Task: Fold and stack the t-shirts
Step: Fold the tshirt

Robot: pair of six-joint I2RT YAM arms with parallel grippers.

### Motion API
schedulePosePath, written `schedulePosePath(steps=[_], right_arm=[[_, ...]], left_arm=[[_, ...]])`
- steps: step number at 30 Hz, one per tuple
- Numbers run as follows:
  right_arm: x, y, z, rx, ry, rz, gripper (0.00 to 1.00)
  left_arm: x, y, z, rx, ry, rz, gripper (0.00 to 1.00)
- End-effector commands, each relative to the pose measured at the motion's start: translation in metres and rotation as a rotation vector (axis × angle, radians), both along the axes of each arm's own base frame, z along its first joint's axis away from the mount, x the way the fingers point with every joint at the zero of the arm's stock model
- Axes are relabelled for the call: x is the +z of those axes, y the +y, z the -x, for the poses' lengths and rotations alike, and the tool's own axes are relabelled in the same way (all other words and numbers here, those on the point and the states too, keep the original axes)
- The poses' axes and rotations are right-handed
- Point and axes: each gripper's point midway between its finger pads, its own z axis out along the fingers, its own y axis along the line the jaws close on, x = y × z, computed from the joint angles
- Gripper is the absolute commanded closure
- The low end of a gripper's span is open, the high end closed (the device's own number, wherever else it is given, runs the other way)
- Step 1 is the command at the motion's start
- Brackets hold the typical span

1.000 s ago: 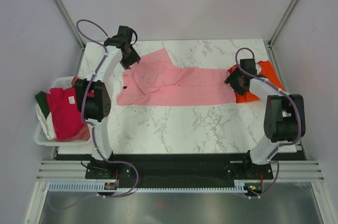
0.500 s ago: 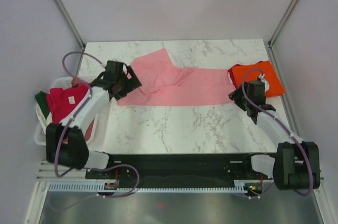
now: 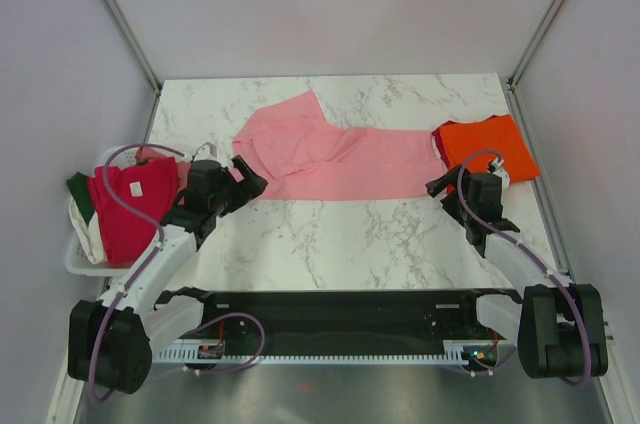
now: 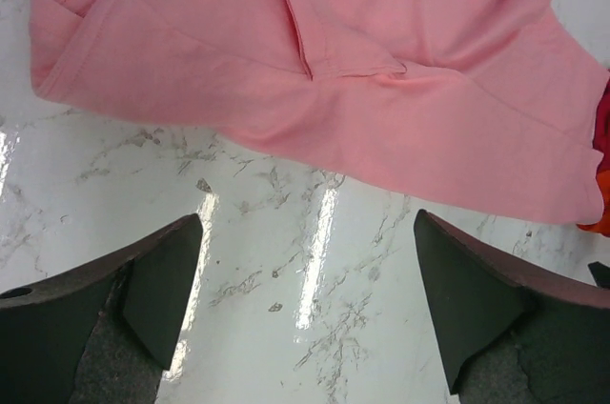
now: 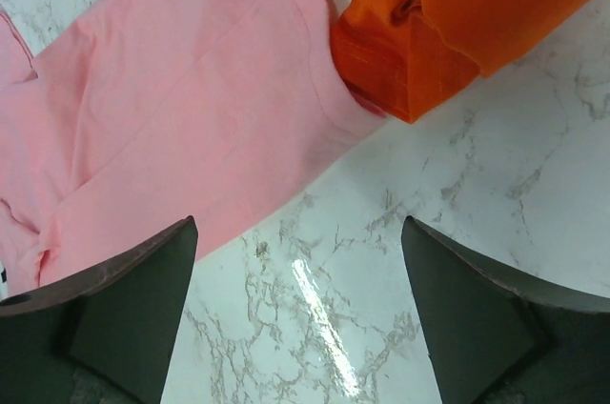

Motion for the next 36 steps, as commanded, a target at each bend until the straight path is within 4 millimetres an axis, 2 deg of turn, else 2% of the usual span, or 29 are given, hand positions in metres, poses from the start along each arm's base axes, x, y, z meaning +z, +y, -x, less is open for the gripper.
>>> schedulePosePath(steps=[1,2,4,5,6,9,16,19,29,36], right_arm=[[0.005,0.001,-0.003,-0.035,-0.049,-0.053,0.05],[0.001,0.0,0.001,-0.05,-0.048,-0.061,0.1],[0.004,-0.006,0.001,-0.096,-0.068,-0.066,0.15],[0.003,-0.007,0.002,-0.108,-0.07,-0.064,0.17],[0.001,-0.011,0.003,-0.132,-0.069,-0.057,0.18],[-0.001,-0.015,0.004,-0.16,-0.075,-0.063,0.22],[-0.015,-0.014,0.003,-0.192,-0.057,-0.096,0.26],[-0.019,-0.018,0.003,-0.217,-0.052,-0.092,0.27],[-0.034,-0.02,0.0,-0.254,-0.024,-0.089,0.29],[-0.042,-0.019,-0.012,-0.274,-0.008,-0.096,0.39]], left_arm=[[0.025,-0.007,-0.012,-0.005,-0.147,0.059,0.0],[0.018,-0.007,-0.009,-0.005,-0.139,0.059,0.0],[0.022,-0.011,-0.011,-0.035,-0.184,0.069,0.0],[0.015,-0.01,-0.007,-0.04,-0.169,0.062,0.0],[0.018,-0.011,-0.01,-0.043,-0.195,0.061,0.0],[0.012,-0.007,-0.01,-0.036,-0.212,0.04,0.0],[0.005,-0.001,-0.011,-0.022,-0.223,0.009,0.0],[0.001,0.007,-0.011,0.016,-0.225,-0.018,0.0],[-0.002,0.009,-0.008,0.015,-0.229,-0.022,0.0],[-0.009,0.013,-0.01,0.045,-0.193,-0.039,0.02]])
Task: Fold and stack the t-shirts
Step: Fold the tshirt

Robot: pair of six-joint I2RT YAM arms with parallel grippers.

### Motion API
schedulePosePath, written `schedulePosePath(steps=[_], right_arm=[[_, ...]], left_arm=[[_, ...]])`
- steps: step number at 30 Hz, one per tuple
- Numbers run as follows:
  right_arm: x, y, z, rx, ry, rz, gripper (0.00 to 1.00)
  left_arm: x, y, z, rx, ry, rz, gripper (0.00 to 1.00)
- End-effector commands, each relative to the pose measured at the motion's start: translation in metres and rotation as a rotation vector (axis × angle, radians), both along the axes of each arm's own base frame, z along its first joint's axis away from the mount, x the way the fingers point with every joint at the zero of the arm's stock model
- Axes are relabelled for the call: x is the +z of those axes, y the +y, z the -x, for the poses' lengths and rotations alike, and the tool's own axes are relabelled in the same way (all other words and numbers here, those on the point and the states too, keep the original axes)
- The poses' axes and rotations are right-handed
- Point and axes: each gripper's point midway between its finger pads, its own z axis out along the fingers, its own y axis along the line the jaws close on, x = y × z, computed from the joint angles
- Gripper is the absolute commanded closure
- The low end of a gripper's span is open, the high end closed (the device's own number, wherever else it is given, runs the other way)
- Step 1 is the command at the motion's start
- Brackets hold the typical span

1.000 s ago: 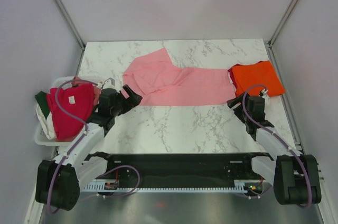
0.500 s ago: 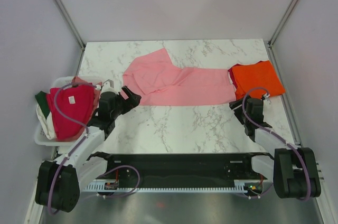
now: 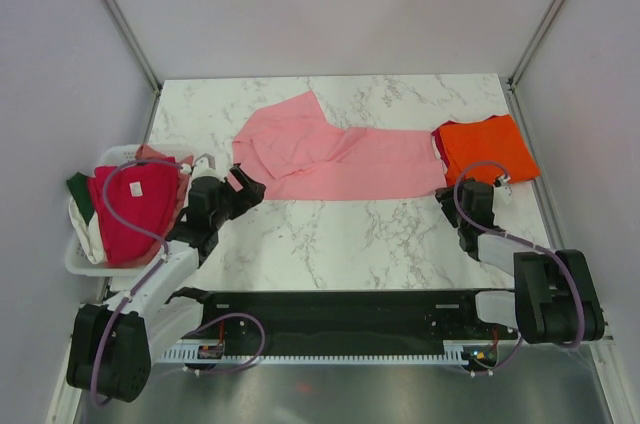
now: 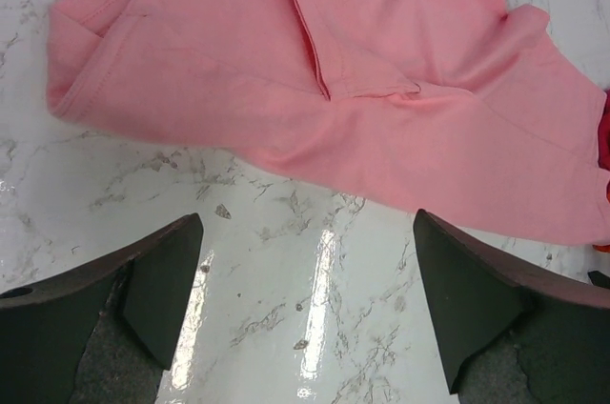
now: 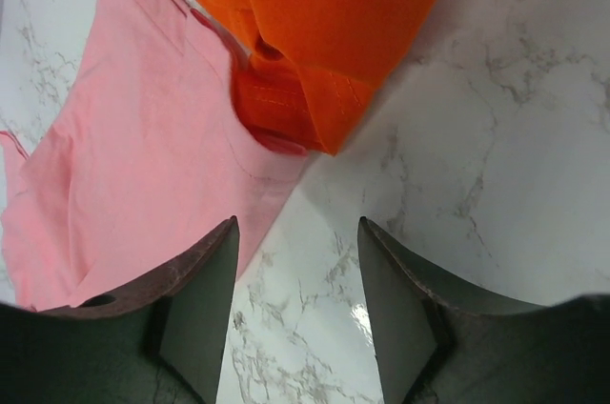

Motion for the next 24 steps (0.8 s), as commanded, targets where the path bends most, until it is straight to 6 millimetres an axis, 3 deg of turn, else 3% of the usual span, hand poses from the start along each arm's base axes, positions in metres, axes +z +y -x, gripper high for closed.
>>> schedulePosePath(steps=[1,7,10,15,17,24], right_arm=[[0.0,0.001,-0.013,-0.024,0.012,0.002,0.4],[-0.005,0.005,-0.03,-0.066,0.047,0.028,0.5],[-0.013,0.001,-0.031,-0.095,0.08,0.038,0.63],[-0.012,-0.015,-0.023,-0.159,0.094,0.097,0.99],[-0.009,-0.018,-0.019,-0.158,0.096,0.117,1.0],[-0.004,-0.014,-0.013,-0.081,0.121,0.163,1.0]], left_arm=[[0.008,0.006,-0.008,0.026,-0.041,-0.036,0.02],[0.008,0.008,-0.009,0.035,-0.04,-0.045,0.02],[0.006,0.009,-0.009,0.038,-0.034,-0.05,0.02],[-0.002,0.017,-0.009,0.076,0.005,-0.071,0.02],[-0.01,0.019,-0.008,0.086,0.053,-0.086,0.02],[-0.031,0.026,-0.007,0.128,0.163,-0.127,0.22]])
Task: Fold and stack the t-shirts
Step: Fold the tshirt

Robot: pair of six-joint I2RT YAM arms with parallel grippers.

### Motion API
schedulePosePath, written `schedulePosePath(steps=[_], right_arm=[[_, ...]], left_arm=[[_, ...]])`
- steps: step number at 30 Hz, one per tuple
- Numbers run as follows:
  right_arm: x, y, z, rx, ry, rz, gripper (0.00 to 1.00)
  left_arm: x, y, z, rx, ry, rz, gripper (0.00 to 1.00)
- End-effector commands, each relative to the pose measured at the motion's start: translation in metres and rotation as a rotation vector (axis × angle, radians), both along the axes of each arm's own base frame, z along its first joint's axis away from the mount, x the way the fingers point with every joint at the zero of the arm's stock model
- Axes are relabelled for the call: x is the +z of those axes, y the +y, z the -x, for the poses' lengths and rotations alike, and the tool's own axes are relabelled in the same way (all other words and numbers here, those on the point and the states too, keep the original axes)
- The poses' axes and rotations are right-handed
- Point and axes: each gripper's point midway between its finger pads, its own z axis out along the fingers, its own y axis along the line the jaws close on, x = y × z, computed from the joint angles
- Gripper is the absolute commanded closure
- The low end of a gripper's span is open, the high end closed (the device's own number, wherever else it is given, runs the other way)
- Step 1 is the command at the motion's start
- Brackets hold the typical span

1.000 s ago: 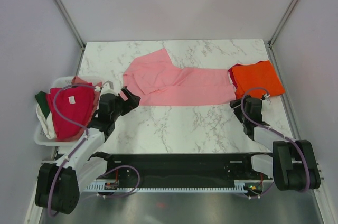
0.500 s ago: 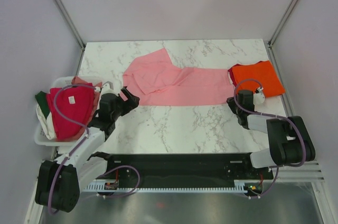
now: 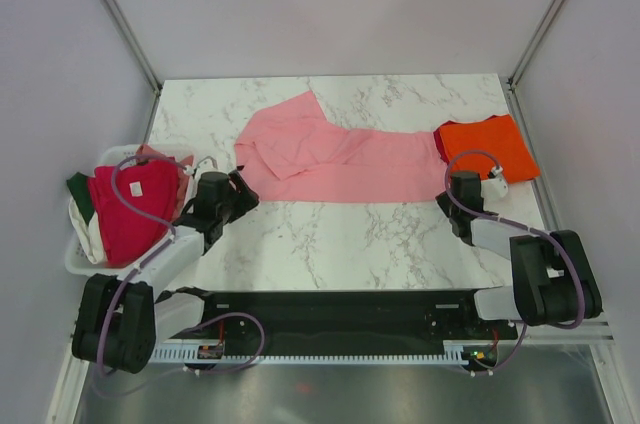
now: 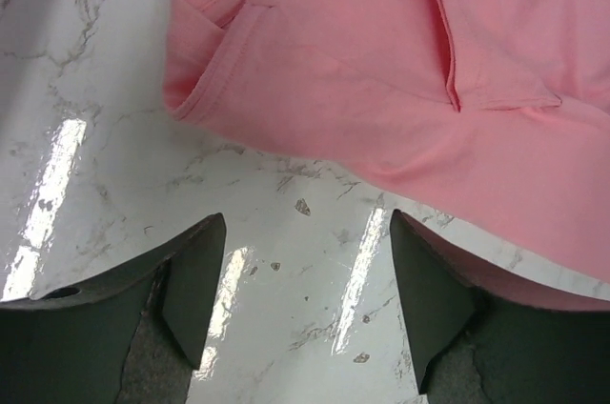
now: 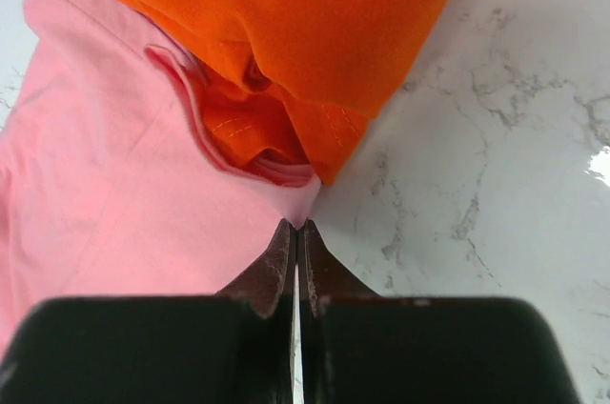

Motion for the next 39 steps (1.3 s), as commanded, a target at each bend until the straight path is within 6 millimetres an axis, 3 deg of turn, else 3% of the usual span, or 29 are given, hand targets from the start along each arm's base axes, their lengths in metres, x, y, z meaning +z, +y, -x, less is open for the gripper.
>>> schedulePosePath(steps=[1,4,10,20,26,29,31,32,33,34,39], right_arm=[[0.004,-0.005,0.003,0.031,0.025,0.06,1.0],[0.003,-0.002,0.004,0.048,0.022,0.056,1.0],[0.004,0.001,0.003,0.057,-0.002,0.04,1.0],[0.001,0.004,0.004,0.076,-0.004,0.031,1.0],[0.001,0.006,0.003,0.08,-0.006,0.023,1.0],[0.003,0.005,0.003,0.077,-0.012,0.028,1.0],[0.005,0.004,0.002,0.073,-0.008,0.032,1.0],[0.007,0.004,0.002,0.07,-0.008,0.034,1.0],[0.009,0.004,0.001,0.072,0.0,0.034,1.0],[0.012,0.004,-0.001,0.07,-0.002,0.035,1.0],[0.034,0.003,-0.01,0.062,-0.019,0.038,1.0]], left_arm=[[0.005,0.009,-0.009,0.053,0.001,-0.036,0.24],[-0.005,0.014,-0.009,0.126,0.029,-0.018,0.37],[-0.025,0.032,-0.01,0.352,0.068,0.025,0.38],[-0.024,0.037,-0.027,0.439,-0.005,0.069,0.35],[-0.035,0.043,-0.035,0.495,0.036,0.087,0.43],[-0.045,0.049,-0.043,0.512,0.055,0.113,0.56],[-0.052,0.053,-0.046,0.516,0.078,0.111,0.74],[-0.051,0.054,-0.048,0.513,0.079,0.104,0.88],[-0.049,0.054,-0.052,0.51,0.076,0.106,0.94],[-0.047,0.054,-0.052,0.504,0.075,0.112,0.98],[-0.015,0.053,-0.058,0.477,0.062,0.121,0.98]])
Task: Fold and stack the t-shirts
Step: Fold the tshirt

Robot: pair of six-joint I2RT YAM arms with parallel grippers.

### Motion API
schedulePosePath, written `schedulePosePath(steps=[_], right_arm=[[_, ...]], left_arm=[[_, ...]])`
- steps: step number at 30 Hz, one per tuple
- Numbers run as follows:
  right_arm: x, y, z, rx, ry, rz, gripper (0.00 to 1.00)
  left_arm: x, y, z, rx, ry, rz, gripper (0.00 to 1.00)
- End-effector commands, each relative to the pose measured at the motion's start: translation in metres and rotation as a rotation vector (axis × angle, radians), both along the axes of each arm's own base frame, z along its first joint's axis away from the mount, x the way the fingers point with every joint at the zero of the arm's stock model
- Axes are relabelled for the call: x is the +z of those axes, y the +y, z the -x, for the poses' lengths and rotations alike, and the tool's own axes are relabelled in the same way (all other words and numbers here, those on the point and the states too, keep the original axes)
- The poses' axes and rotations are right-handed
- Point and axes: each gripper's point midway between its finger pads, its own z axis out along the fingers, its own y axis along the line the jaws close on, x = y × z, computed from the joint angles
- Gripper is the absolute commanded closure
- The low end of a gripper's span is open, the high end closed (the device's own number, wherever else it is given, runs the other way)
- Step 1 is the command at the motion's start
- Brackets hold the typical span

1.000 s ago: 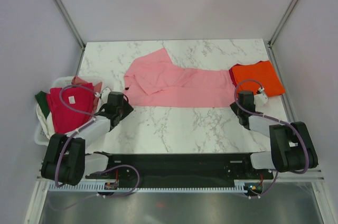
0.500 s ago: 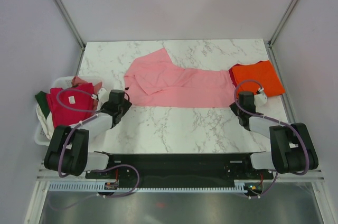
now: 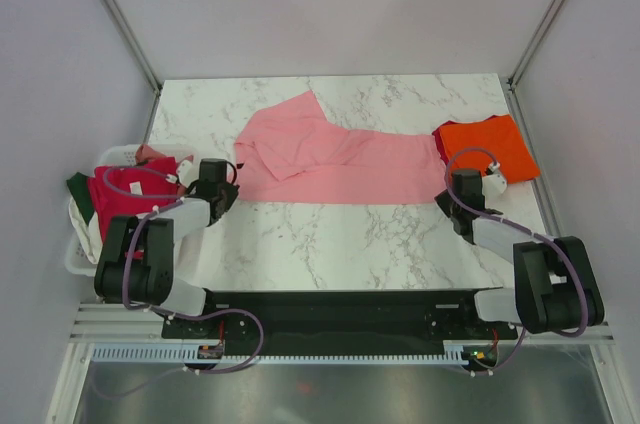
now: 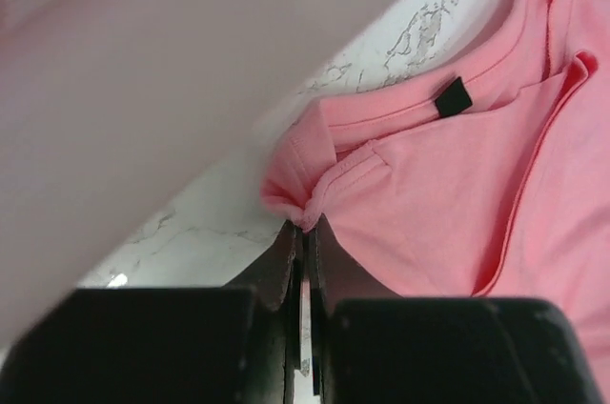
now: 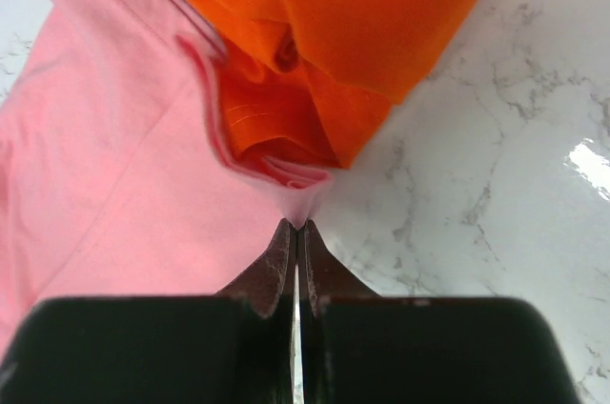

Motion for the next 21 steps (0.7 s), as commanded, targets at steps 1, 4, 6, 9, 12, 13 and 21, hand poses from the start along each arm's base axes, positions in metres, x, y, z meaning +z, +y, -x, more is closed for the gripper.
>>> schedulePosePath(steps=[1,4,6,9,12,13,21], right_arm=[[0.038,-0.003,-0.018,-0.015,-0.068,0.015,1.0],[0.054,-0.004,-0.02,-0.011,-0.083,0.023,1.0],[0.053,-0.005,-0.015,-0.017,-0.065,0.03,1.0],[0.043,-0.007,-0.002,-0.027,-0.022,0.026,1.0],[0.033,-0.005,0.008,-0.024,0.006,0.009,1.0],[0.032,-0.003,0.011,-0.017,0.009,0.001,1.0],[0.064,0.01,-0.023,-0.004,-0.026,-0.06,1.0]], left_arm=[[0.037,0.006,-0.008,-0.003,-0.032,-0.031,0.98],[0.054,0.014,-0.003,0.025,-0.03,-0.064,0.98],[0.06,0.016,0.004,0.039,-0.052,-0.058,0.98],[0.049,0.014,0.018,0.048,-0.036,-0.026,0.98],[0.039,0.013,0.028,0.045,-0.013,-0.013,0.98],[0.039,0.013,0.03,0.044,-0.012,-0.012,0.98],[0.066,0.008,0.013,0.049,-0.043,0.047,0.98]])
